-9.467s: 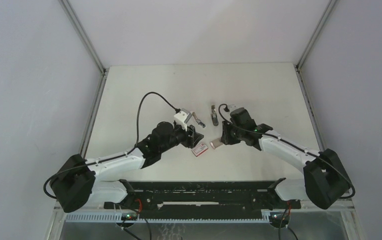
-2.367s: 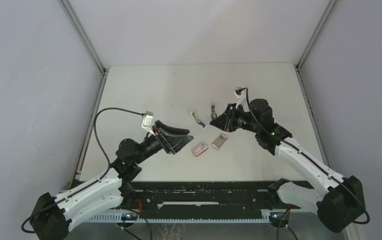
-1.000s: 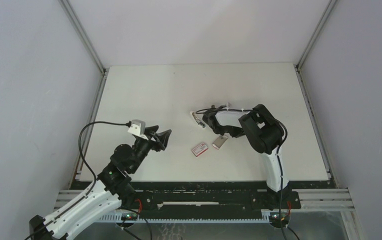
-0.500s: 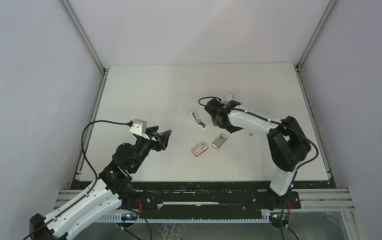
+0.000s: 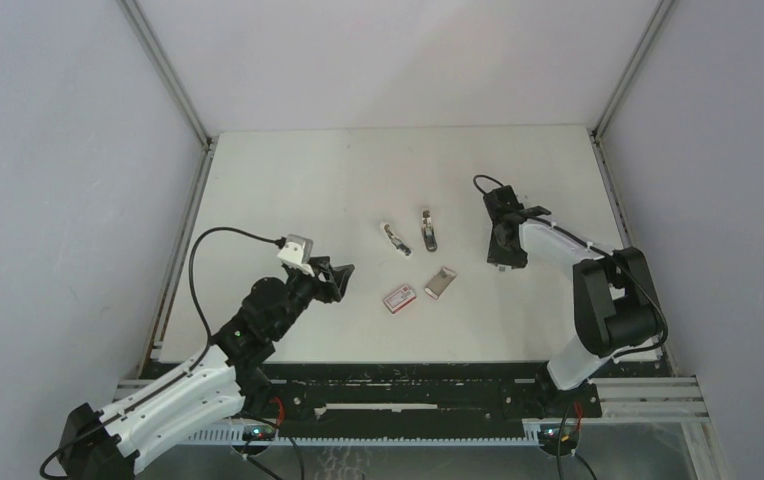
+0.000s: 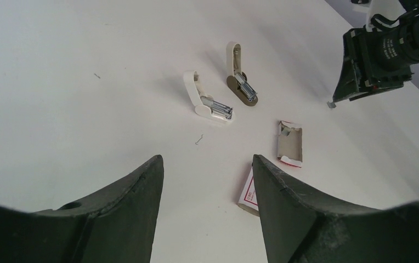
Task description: Load the staples into the stapler
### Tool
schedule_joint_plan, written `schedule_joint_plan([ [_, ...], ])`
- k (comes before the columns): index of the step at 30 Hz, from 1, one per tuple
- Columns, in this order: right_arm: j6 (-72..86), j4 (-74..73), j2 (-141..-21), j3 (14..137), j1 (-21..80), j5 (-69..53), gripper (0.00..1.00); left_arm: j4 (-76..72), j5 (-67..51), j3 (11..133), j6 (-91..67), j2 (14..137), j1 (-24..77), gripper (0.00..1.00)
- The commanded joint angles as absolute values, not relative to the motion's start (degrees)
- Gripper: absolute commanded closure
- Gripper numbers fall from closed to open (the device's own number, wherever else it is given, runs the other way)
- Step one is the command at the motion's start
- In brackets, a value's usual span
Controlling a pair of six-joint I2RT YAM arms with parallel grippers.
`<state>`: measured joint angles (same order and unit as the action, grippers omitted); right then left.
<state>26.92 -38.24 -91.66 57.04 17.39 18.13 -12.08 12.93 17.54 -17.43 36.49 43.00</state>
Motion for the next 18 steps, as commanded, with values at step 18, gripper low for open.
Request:
schedule_joint_plan([
  [18,32.87,-31.53,-97.03,56.72,15.21,18.19,0.72,-14.69,12.89,15.89,-17.49,35.37,43.24,0.35],
])
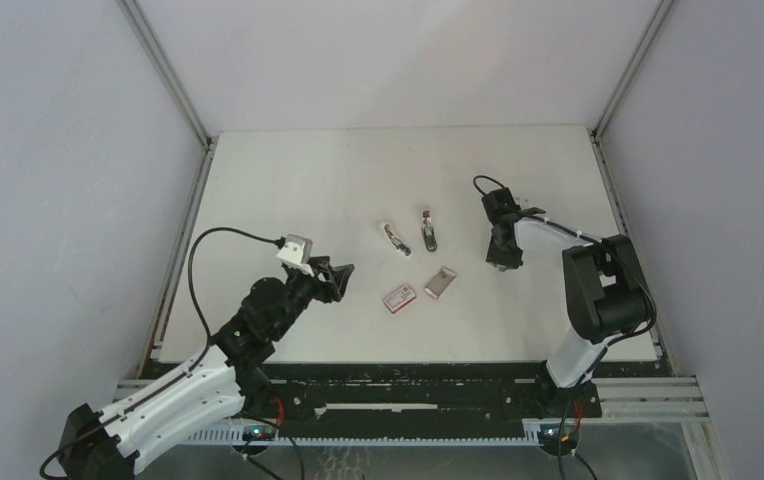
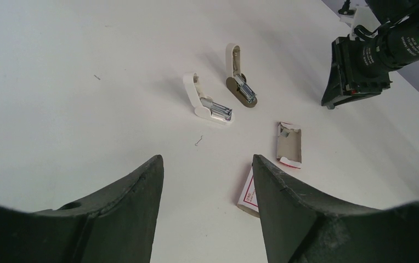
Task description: Load the staples into the stapler
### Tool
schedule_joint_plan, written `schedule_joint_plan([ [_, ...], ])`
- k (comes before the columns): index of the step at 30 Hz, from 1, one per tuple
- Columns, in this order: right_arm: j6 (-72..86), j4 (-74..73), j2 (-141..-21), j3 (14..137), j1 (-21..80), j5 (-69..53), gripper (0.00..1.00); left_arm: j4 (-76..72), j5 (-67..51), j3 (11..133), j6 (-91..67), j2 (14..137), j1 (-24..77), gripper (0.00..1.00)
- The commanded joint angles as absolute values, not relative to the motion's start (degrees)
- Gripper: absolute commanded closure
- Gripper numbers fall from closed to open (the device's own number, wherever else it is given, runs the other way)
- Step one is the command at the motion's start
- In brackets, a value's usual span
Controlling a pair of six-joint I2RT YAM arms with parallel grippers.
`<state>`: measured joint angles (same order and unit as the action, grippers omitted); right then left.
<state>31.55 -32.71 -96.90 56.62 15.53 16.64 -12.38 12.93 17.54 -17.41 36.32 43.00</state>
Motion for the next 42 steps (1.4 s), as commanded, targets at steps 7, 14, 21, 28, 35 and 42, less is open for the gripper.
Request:
schedule_joint_plan([
  [7,32.87,-31.53,-97.57,56.69,14.86,18.47,0.79,-14.33,13.26,15.82,-17.42,34.55,43.24,0.35],
  [14,32.84,-31.16,-96.76,56.04,14.59,17.97,0.88,-14.15,13.25,15.73,-17.4,34.15,43.24,0.35],
  [21,32.44,-30.53,-93.29,55.29,14.51,14.67,0.89,-14.81,13.04,15.56,-17.16,34.48,43.24,0.35],
  [28,30.31,-25.47,-82.43,51.61,14.54,-0.63,0.88,-23.3,6.71,18.18,-25.56,40.97,44.71,0.36],
  [35,34.85,-14.41,-70.08,42.5,14.95,-20.65,0.86,-36.49,-0.17,22.87,-36.65,53.77,49.86,0.36],
  [42,42.81,-4.58,-59.42,37.61,19.97,-30.73,0.84,-45.05,-8.24,25.78,-47.23,59.4,51.59,0.35],
])
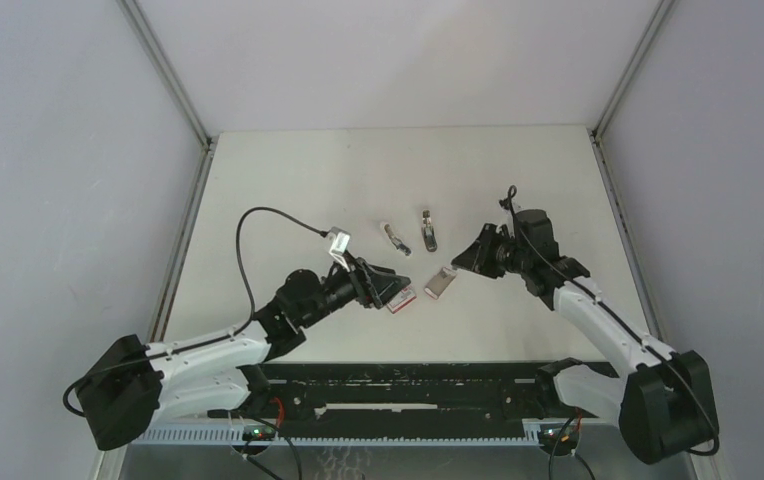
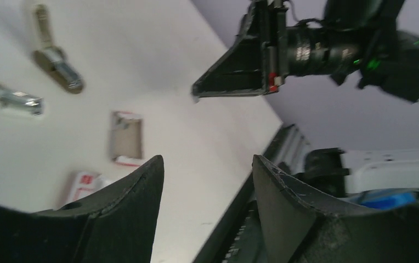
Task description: Load the staples into the stapler
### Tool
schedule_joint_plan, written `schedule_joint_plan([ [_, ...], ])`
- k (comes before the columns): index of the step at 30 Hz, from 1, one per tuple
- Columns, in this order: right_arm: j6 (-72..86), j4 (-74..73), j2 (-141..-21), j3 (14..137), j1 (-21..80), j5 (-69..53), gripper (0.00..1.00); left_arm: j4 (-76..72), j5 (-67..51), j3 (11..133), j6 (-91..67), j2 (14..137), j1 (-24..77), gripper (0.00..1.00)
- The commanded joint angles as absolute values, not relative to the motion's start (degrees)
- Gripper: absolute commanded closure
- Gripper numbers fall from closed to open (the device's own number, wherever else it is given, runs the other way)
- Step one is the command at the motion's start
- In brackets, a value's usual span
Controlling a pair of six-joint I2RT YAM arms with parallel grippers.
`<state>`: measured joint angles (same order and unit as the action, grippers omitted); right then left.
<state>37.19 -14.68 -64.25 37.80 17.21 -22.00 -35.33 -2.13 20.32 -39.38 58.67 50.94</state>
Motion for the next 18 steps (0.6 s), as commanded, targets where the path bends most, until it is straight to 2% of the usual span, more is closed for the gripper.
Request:
schedule_joint_plan([
  [1,43.87,-3.29,-58.39,37.61,20.99,-31.55,0.84,-45.6,-9.14,26.1,-48.34,59.68,51.59,0.35],
  [12,50.92,12.59,-54.76,37.55,29.03,-37.95,0.84,-51.33,-13.96,25.66,-57.45,60.16,51.59,0.36],
  [18,52.14,17.3,-54.18,37.56,30.5,-40.43,0.83,-52.45,-14.28,25.37,-59.25,59.92,51.56,0.44],
])
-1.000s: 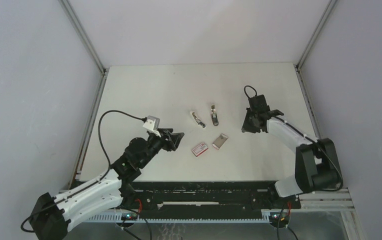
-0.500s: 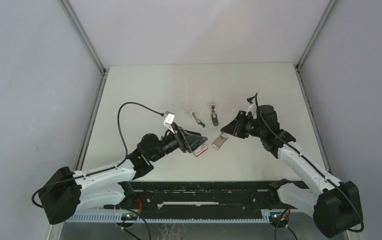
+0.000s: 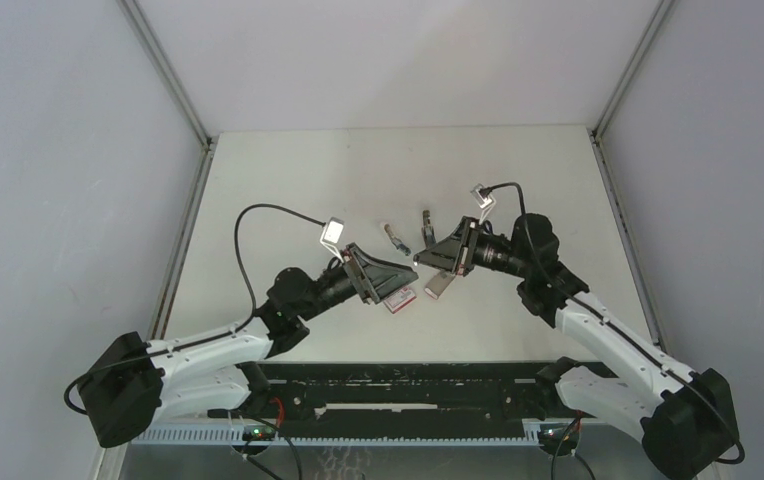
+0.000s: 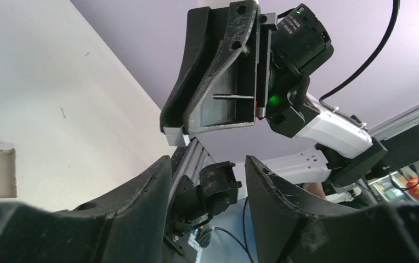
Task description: Load the staples into the stapler
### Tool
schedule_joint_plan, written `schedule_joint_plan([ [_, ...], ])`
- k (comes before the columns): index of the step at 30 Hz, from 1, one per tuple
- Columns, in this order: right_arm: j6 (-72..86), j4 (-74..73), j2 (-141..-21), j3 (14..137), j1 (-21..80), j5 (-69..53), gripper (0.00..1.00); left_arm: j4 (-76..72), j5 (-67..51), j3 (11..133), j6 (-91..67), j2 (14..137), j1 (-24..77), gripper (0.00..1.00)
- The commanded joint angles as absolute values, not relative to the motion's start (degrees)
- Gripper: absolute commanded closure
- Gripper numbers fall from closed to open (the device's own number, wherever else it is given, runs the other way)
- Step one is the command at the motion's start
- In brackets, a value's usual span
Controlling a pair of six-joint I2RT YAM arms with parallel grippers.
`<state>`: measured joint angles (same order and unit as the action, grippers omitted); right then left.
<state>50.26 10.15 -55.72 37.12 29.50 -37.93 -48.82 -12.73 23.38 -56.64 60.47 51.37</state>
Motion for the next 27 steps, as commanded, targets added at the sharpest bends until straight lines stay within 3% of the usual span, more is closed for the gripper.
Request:
schedule_joint_plan([
  [1,52.12,17.52,-53.94,37.57,30.7,-40.55,0.83,-52.74,-14.24,25.25,-59.53,59.94,51.51,0.45],
  [27,53.44,20.68,-52.82,37.63,34.19,-43.47,0.83,-57.35,-14.15,24.11,-61.84,59.16,50.8,0.72],
])
